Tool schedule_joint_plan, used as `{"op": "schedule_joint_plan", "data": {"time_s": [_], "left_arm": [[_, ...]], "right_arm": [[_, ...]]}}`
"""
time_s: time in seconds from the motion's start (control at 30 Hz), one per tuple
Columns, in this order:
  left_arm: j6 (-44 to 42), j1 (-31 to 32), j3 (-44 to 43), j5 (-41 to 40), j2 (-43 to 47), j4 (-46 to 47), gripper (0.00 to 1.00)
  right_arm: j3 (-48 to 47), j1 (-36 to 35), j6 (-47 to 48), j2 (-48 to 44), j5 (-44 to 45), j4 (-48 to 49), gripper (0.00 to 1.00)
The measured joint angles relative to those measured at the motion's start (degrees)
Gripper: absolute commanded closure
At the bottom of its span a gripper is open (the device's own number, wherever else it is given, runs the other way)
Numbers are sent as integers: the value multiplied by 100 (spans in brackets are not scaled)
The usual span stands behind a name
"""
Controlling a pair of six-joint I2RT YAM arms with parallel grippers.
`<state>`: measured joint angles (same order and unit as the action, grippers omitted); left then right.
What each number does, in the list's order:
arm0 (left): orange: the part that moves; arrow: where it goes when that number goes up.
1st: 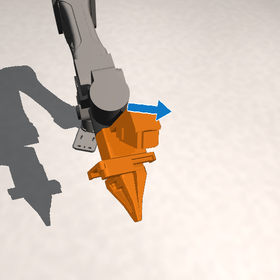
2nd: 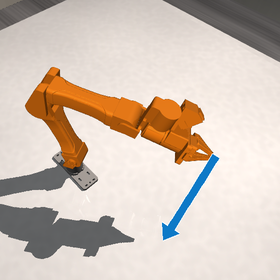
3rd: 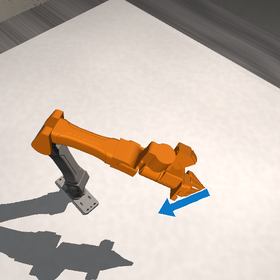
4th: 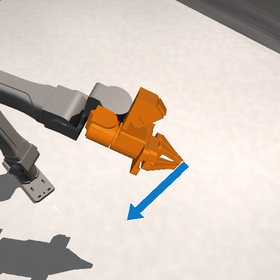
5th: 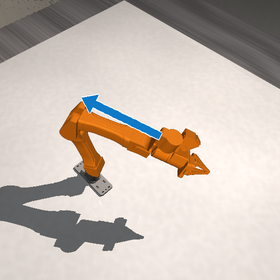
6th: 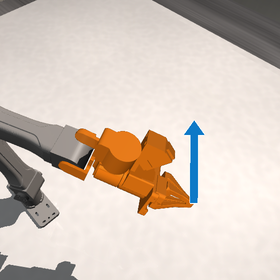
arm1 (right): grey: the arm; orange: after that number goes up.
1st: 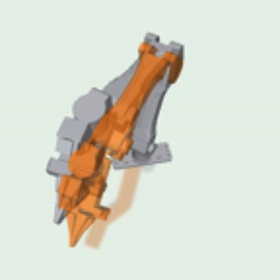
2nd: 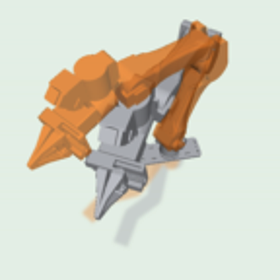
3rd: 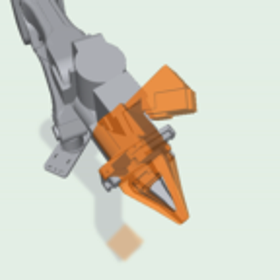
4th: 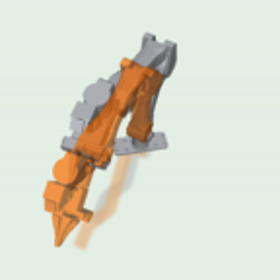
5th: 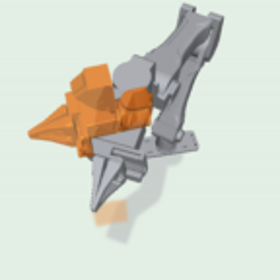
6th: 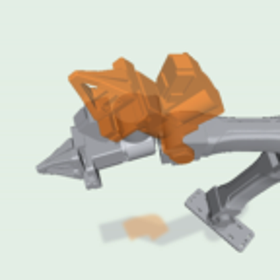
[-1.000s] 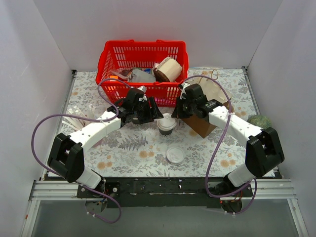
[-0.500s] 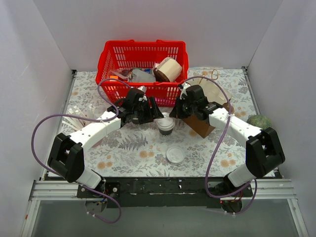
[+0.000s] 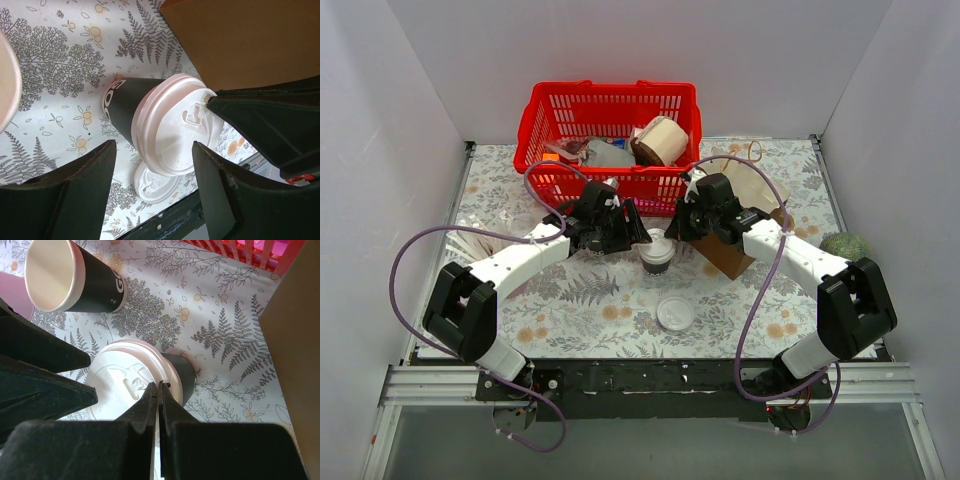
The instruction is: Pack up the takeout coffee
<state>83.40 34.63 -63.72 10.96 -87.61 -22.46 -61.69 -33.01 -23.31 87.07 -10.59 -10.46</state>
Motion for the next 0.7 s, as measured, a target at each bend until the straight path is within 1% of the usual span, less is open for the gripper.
{"op": "schedule_joint_plan", "data": {"time_s": [0.2,0.37,0.53,0.7], "left_arm": [[-9,0,7,0,-114,-4,39],[-9,0,42,7,-243,-9,41],[-7,0,52,55,-295,15,41],[-9,0,52,98,-295,20,40]], "right_arm": [[2,0,74,17,17,-4,99],[173,0,107,13,-2,240,99],[411,0,190,-155,11,492,99],[494,0,280,-282,22,501,99]]}}
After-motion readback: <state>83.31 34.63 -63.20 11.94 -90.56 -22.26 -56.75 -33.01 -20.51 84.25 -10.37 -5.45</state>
